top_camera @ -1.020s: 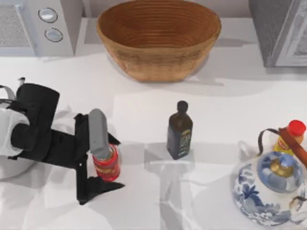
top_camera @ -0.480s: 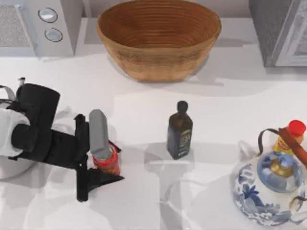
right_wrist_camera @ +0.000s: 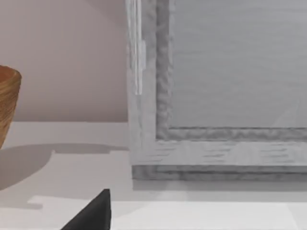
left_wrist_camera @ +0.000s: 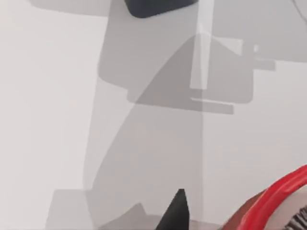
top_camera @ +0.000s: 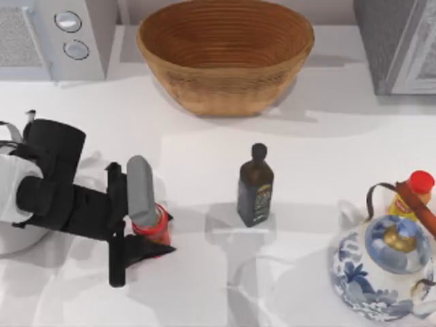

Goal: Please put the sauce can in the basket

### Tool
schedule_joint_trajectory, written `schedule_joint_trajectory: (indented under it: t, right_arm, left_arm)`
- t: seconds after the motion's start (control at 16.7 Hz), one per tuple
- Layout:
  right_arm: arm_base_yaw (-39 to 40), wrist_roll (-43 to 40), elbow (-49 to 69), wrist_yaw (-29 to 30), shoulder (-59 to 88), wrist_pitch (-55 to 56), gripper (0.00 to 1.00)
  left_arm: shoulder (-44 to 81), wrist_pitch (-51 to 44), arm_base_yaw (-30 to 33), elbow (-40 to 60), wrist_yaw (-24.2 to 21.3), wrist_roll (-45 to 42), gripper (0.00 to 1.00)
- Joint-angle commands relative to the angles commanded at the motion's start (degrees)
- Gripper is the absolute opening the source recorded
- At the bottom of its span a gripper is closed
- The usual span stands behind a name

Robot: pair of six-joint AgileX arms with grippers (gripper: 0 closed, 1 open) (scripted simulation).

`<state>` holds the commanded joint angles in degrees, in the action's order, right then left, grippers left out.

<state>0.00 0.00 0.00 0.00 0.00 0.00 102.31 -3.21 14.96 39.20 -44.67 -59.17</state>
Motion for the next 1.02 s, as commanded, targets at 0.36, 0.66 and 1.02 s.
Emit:
schedule_joint_trajectory:
  t: [0.36,0.66,1.02]
  right_arm:
    - [0.0,0.0,0.0,0.0,0.0,0.0,1.00]
    - [0.0,0.0,0.0,0.0,0.0,0.0,1.00]
    - [0.0,0.0,0.0,0.0,0.0,0.0,1.00]
  left_arm:
    - [0.0,0.0,0.0,0.0,0.0,0.0,0.00]
    - [-2.1,-3.9,-1.6,0.2,-1.0,-3.4,0.00]
    - [-13.7,-26.6,-11.4,0.6,-3.5,-16.7,0.00]
